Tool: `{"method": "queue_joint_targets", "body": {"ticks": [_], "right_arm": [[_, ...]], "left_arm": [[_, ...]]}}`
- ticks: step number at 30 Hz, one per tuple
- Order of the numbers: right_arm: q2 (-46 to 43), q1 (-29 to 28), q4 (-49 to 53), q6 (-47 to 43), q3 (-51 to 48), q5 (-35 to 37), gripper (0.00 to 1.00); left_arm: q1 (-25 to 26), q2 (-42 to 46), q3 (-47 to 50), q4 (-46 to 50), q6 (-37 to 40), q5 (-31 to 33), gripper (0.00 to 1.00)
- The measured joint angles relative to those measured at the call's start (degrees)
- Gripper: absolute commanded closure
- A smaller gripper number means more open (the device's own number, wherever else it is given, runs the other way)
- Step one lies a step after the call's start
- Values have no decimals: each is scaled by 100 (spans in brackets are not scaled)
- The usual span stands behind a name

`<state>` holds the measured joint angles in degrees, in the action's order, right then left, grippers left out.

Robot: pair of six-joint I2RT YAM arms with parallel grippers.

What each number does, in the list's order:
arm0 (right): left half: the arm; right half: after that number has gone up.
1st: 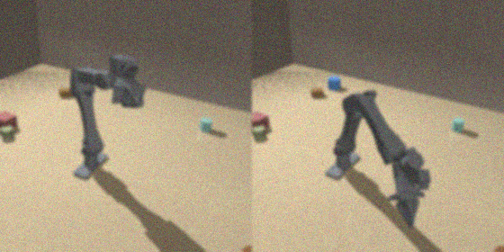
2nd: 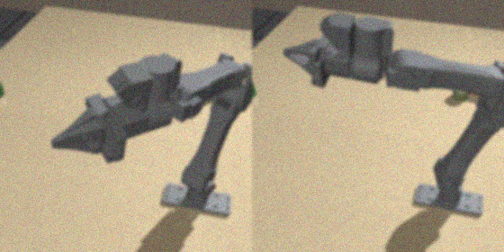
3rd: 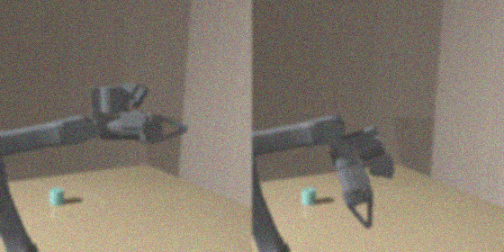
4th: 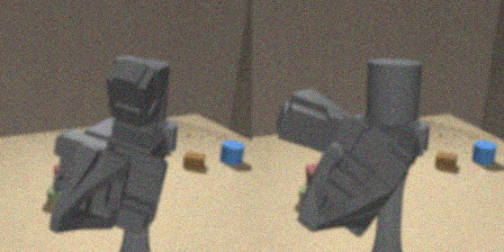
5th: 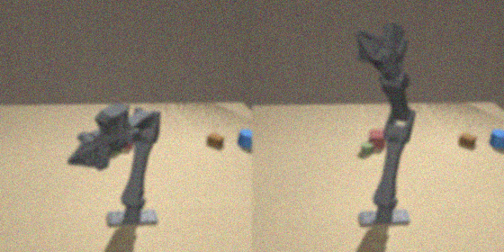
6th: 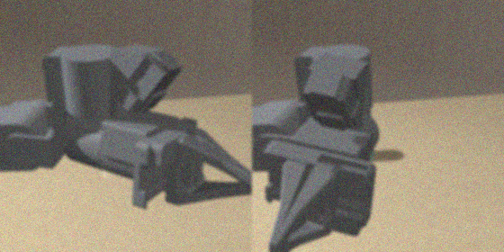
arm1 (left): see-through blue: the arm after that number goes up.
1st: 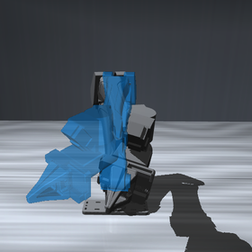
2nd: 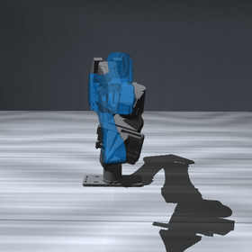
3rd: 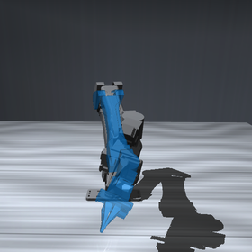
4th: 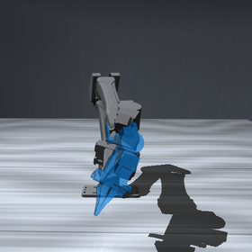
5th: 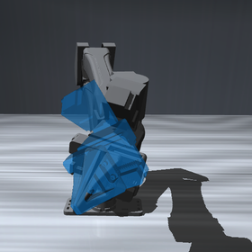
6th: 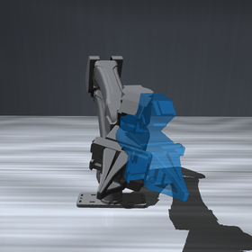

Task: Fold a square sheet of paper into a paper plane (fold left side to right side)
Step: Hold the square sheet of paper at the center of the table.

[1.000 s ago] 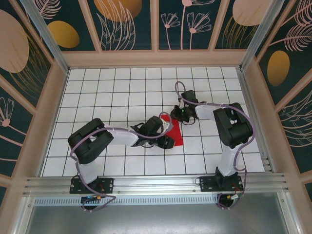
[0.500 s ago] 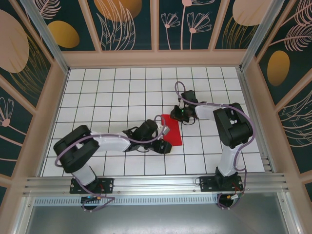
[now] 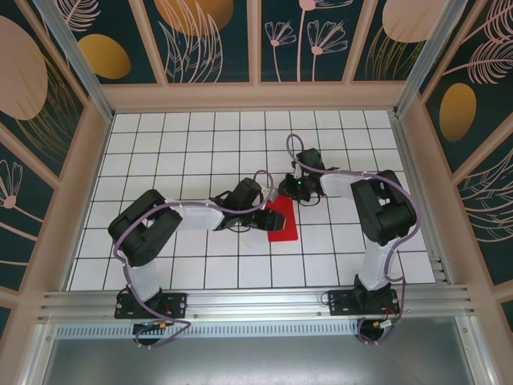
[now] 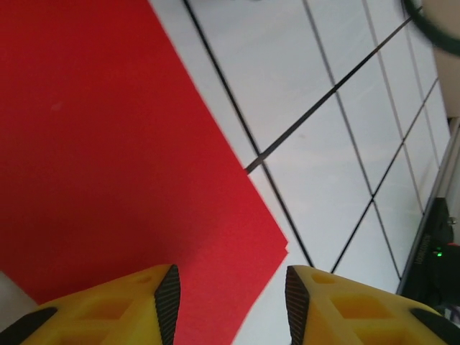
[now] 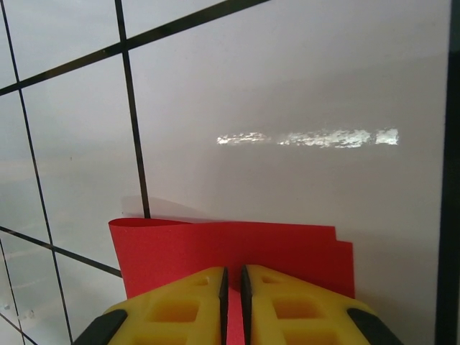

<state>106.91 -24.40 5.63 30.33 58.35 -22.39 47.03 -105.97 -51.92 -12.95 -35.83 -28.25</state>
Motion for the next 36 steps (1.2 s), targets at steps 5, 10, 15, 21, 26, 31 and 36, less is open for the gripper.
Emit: {"method": "queue_joint_targets", "body": {"ticks": [5, 10, 15, 21, 26, 31, 36], "right_arm": [[-286, -2, 146, 2, 0, -13, 65], [-1045, 44, 313, -46, -35, 48, 61], [-2232, 28, 378, 33, -745, 116, 75], [-3084, -210, 348, 468, -2103, -22, 81], [-3073, -424, 295, 798, -2686, -35, 81], [-2763, -623, 155, 951, -2804, -11, 82], [-2610, -660, 149, 986, -2826, 118, 82]], "left_arm": [[0, -140, -2, 13, -2, 22, 58], [0, -173, -2, 9, -11, 26, 59], [0, -173, -2, -2, -57, 37, 59], [0, -173, -2, -7, -92, 42, 59], [0, -173, -2, -7, -133, 61, 59], [0, -173, -17, -2, -212, 79, 58], [-13, -173, -186, 76, -313, 188, 57]]}}
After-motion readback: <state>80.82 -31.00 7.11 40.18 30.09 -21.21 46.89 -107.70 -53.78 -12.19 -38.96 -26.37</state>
